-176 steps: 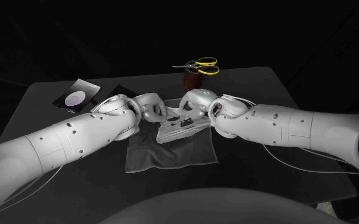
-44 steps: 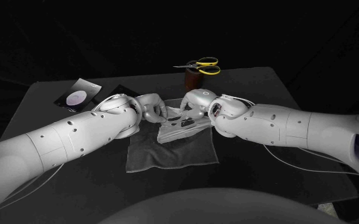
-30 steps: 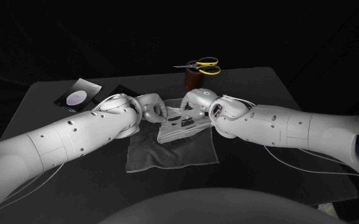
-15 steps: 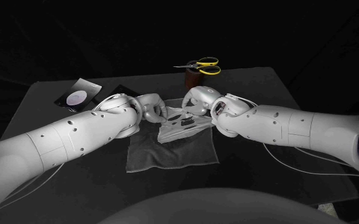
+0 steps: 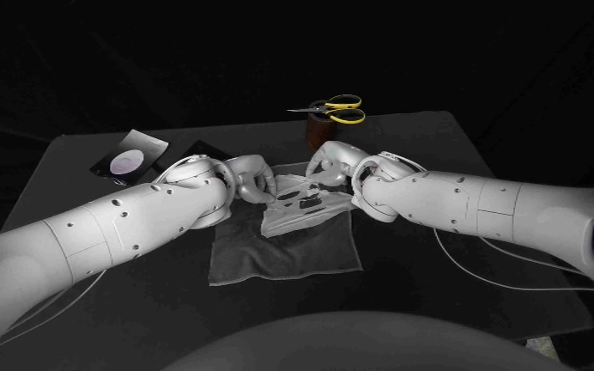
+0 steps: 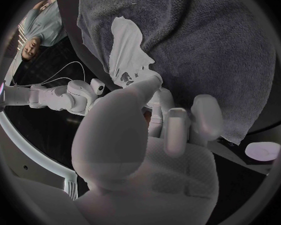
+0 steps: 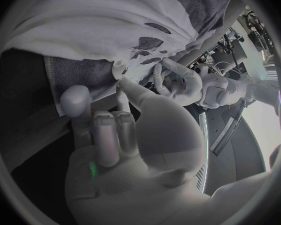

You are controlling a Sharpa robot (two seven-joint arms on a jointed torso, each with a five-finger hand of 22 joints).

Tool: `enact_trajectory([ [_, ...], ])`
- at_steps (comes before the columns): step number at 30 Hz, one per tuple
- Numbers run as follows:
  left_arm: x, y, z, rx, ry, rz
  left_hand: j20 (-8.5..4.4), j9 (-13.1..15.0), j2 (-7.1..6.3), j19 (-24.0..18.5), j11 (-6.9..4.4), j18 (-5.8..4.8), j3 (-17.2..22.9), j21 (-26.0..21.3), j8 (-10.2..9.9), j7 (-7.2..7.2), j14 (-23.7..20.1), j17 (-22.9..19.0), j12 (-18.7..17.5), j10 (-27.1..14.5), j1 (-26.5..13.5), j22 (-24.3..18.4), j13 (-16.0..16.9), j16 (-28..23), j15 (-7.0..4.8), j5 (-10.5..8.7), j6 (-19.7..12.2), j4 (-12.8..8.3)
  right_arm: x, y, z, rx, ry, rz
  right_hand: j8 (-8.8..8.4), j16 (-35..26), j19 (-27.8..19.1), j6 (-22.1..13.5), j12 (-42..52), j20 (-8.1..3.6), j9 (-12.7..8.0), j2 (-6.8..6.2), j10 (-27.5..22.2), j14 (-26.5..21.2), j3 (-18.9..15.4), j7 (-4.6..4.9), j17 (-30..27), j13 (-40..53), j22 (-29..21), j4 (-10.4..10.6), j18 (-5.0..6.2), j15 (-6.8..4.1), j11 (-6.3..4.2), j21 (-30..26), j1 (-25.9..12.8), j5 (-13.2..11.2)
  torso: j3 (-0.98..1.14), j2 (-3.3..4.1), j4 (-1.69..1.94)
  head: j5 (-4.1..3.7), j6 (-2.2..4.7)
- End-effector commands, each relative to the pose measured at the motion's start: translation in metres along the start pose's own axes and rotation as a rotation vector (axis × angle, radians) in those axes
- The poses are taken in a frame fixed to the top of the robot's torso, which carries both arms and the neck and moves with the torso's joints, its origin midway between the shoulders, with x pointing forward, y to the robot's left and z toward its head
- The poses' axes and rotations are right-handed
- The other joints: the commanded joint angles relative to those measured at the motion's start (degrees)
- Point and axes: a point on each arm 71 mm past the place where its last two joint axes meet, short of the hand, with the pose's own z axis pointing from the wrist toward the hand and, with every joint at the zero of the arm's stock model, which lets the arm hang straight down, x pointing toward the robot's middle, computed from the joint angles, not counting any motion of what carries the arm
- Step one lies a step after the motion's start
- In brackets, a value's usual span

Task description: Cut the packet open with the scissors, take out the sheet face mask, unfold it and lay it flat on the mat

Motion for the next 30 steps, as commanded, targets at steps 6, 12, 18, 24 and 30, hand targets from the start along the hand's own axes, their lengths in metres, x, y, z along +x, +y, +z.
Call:
enact_trajectory([
  [6,0.01,0.006,0.0,-0.04,0.06,0.018,0.26,-0.08,-0.19,-0.01,0.19,-0.74,0.3,-0.11,-0.2,0.32,1.56,4.18,0.18,-0.09,0.37,0.08,0.03,0.21,0.29,-0.26,-0.14,0.01,-0.003,-0.004,0.005,0.037,-0.004,0.064,0.3,0.19,-0.28,-0.07,0.31,-0.12,0.64,0.43,6.07,6.19,0.18,0.03,15.08,15.05,4.41,0.34,0.82,-0.42,-0.39,-0.06,-0.44,0.22,0.0,0.0,0.01,-0.05,0.0],
  [12,0.01,0.006,0.0,-0.041,0.062,0.018,0.33,-0.07,-0.2,-0.05,0.26,-0.73,0.32,-0.09,-0.36,0.37,1.54,4.2,0.25,-0.25,0.41,0.1,0.07,0.22,0.35,-0.27,-0.2,0.02,-0.008,-0.003,0.009,0.035,-0.051,0.066,0.35,0.19,-0.17,-0.07,0.31,-0.14,0.68,0.57,6.07,6.19,0.28,0.02,15.08,15.05,4.48,0.39,0.77,-0.44,-0.4,0.19,-0.44,0.22,0.0,0.01,-0.01,-0.06,0.0],
  [18,0.01,0.006,0.0,-0.044,0.066,0.019,0.33,-0.07,-0.2,-0.05,0.26,-0.73,0.32,-0.09,-0.36,0.37,1.54,4.2,0.25,-0.25,0.41,0.1,0.07,0.22,0.35,-0.27,-0.2,0.02,-0.015,0.0,0.015,0.025,-0.094,0.046,0.41,0.19,-0.07,-0.07,0.31,-0.16,0.72,0.69,6.07,6.19,0.39,0.0,15.08,15.05,4.55,0.4,0.73,-0.46,-0.42,0.41,-0.41,0.22,-0.03,-0.01,0.02,-0.07,0.0],
  [24,0.01,0.006,0.0,-0.047,0.067,0.02,0.35,-0.07,-0.21,-0.04,0.29,-0.74,0.31,-0.07,-0.41,0.4,1.52,4.16,0.28,-0.29,0.41,0.13,0.09,0.21,0.38,-0.27,-0.23,0.02,-0.019,0.001,0.022,0.033,-0.07,0.001,0.43,0.19,-0.08,-0.07,0.31,-0.17,0.74,0.73,6.07,6.19,0.44,0.0,15.08,15.05,4.53,0.39,0.74,-0.46,-0.43,0.35,-0.38,0.22,-0.1,0.0,0.02,-0.14,0.0],
  [30,0.01,0.007,0.0,-0.052,0.066,0.019,0.36,-0.08,-0.24,-0.05,0.31,-0.74,0.29,-0.07,-0.46,0.42,1.53,4.21,0.29,-0.33,0.38,0.13,0.07,0.22,0.39,-0.27,-0.28,0.03,-0.019,-0.001,0.027,0.04,-0.032,-0.061,0.45,0.19,-0.14,-0.08,0.31,-0.17,0.75,0.78,6.07,6.19,0.49,-0.01,15.08,15.05,4.49,0.39,0.77,-0.47,-0.44,0.2,-0.36,0.22,-0.07,0.03,0.04,-0.13,0.0],
])
